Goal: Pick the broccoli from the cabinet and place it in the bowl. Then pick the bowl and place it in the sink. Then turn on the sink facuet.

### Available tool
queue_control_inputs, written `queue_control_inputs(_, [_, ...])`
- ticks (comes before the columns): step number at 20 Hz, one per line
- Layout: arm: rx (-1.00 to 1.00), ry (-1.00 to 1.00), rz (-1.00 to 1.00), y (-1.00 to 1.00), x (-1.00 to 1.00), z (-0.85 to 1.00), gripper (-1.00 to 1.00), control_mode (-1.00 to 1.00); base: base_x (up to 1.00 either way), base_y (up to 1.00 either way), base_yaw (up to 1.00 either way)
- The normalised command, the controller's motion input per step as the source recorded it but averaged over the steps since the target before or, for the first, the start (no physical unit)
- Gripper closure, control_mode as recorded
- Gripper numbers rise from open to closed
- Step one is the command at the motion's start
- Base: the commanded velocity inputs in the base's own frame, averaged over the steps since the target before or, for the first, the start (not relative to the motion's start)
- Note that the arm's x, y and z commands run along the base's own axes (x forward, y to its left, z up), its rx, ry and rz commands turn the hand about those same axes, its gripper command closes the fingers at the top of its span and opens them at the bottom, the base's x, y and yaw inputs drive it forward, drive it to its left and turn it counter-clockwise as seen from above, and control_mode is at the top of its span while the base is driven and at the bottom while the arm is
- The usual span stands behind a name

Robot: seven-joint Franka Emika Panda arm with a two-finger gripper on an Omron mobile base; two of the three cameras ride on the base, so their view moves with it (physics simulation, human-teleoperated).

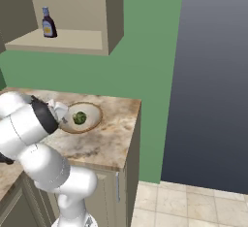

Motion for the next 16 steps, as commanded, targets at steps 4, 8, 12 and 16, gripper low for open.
queue_control_inputs(4, [0.0,-0.07,0.17,-0.08,-0.81,1.0,1.0,-1.0,0.0,0.0,0.0])
queue_control_inputs(8, [0.0,0.0,0.25,-0.2,-1.0,0.98,1.0,-1.0,0.0,0.0,0.0])
queue_control_inputs(12, [0.0,0.0,0.27,-0.36,-1.0,0.91,1.0,-1.0,0.0,0.0,0.0])
queue_control_inputs(16, [-0.04,0.0,0.29,-0.37,-1.0,0.9,1.0,-1.0,0.0,0.0,0.0])
